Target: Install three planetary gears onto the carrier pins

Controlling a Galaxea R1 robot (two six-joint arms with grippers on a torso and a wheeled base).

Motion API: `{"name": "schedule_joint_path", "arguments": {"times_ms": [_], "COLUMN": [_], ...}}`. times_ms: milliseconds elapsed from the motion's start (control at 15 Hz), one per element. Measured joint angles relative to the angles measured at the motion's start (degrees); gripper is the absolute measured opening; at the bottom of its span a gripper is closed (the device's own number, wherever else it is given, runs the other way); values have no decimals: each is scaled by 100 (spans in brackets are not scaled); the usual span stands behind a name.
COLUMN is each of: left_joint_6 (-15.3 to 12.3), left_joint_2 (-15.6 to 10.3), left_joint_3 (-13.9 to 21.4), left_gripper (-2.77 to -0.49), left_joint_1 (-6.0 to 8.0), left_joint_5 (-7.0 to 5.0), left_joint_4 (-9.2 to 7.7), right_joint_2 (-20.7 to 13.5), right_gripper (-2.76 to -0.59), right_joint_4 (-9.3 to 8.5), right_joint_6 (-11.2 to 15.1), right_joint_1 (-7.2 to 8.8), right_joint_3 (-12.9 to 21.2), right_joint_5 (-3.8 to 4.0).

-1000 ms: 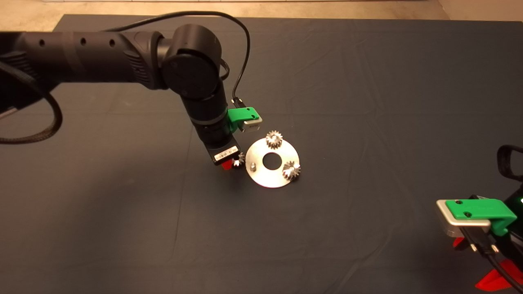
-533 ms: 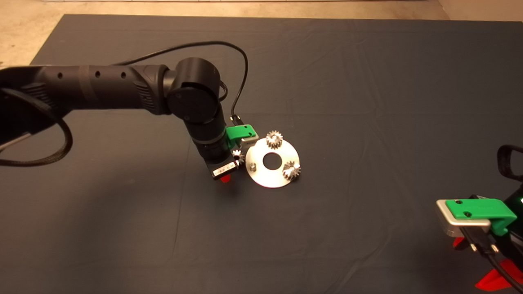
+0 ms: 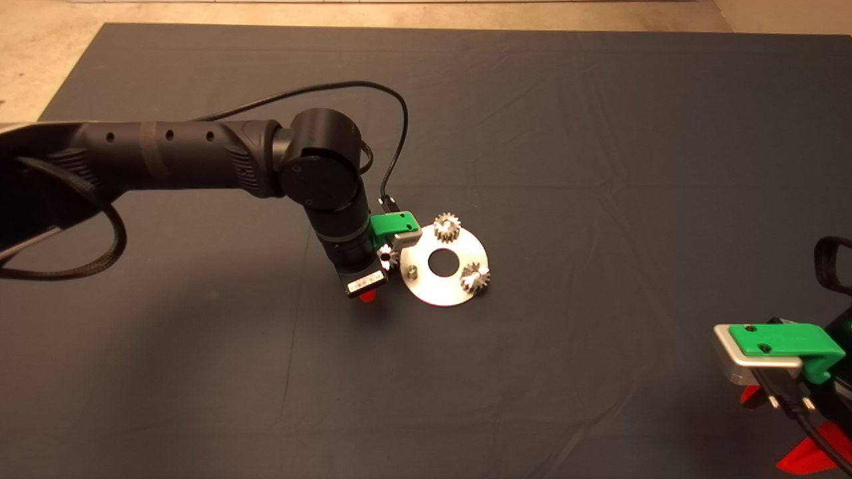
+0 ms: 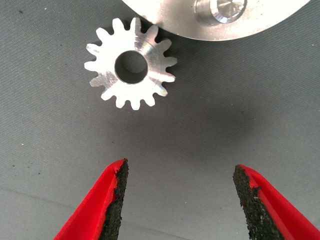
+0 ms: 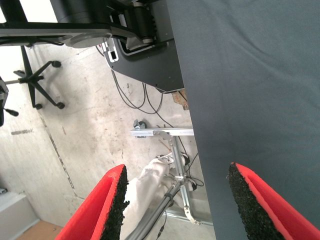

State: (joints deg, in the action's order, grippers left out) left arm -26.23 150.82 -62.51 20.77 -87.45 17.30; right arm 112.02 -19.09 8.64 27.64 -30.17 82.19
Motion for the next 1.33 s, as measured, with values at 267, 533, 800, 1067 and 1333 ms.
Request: {"name": "schedule_joint_path", "arguments": {"times_ms": [267, 533, 800, 1067, 1333], "left_joint_6": [50, 171, 282, 325, 435], "left_joint_2": [80, 260, 393, 511, 552], "left_joint_3": [-116, -323, -525, -662, -720], "left_gripper": [-166, -156, -138, -123, -122], "left_joint_1": [0, 0, 0, 0, 0], "left_joint_5": [-1, 2, -1, 2, 2], "left_joint_4": [12, 14, 19, 33, 33], "right_joint_2": [-17, -80, -124, -124, -122], "right_gripper": [-188, -188, -188, -188, -188], "right_joint_4": [0, -1, -1, -1, -2], "right_joint_6": [1, 1, 1, 1, 1], "right_joint_1": [1, 0, 1, 0, 1], "right_joint_3": [49, 57, 62, 62, 62], "right_joint_5": [2, -9, -7, -7, -7]}}
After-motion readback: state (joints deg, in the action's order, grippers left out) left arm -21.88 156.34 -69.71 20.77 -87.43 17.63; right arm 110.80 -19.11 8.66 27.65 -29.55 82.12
